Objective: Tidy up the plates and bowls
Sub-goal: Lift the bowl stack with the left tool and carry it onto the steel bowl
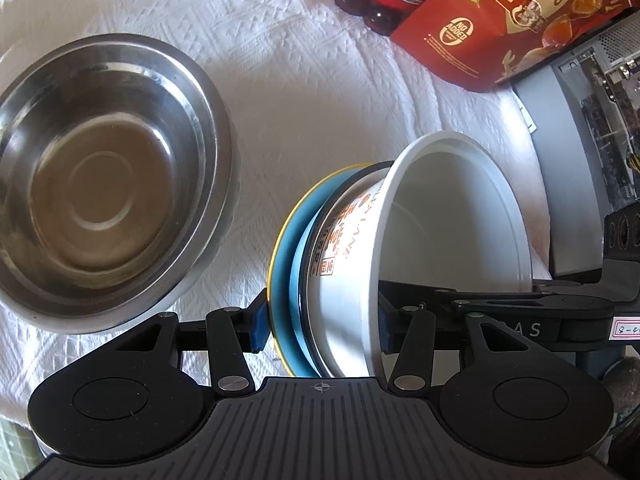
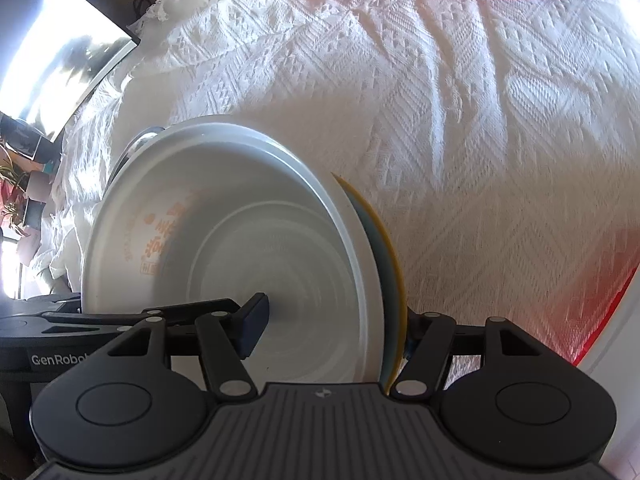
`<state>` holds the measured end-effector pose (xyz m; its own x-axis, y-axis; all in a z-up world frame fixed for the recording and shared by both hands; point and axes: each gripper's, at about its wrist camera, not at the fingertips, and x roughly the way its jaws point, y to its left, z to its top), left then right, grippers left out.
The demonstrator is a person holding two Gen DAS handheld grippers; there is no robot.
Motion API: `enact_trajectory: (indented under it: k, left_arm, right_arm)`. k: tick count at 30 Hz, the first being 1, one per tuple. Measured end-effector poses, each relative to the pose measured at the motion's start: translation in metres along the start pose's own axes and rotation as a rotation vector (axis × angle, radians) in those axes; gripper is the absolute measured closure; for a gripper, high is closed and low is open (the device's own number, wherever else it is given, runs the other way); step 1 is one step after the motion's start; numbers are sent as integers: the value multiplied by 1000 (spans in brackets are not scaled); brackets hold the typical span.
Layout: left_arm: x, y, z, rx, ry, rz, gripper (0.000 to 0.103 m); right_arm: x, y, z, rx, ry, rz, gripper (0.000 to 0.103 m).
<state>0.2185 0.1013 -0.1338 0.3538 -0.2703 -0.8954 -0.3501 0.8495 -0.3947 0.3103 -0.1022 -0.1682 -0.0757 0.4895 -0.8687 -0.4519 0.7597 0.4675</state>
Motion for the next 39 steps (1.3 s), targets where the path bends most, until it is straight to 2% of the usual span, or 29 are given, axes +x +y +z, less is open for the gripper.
enact_trajectory:
  k: [10, 16, 22, 29, 34, 39]
  left_arm:
    - [-5, -9, 5, -4, 27, 0, 50]
    - [-30, -17, 20, 22, -2, -37, 50]
    - [-68, -14, 34, 61, -52, -53, 50]
    - [-123, 35, 45, 54, -126, -11, 50]
    - [-137, 87, 55, 7, -136, 34, 50]
    - [-126, 134, 55, -59, -112, 53, 50]
  right_arm:
    - [-6, 0, 2, 32, 26, -4, 40]
    - [-32, 8, 7, 42, -19, -6, 40]
    - [-64, 38, 24, 14, -84, -21, 40]
    - [-67, 99, 46, -70, -121, 12, 39]
    - [-34, 141, 67, -119, -74, 66, 39]
    - [16, 172, 77, -120, 2, 85, 39]
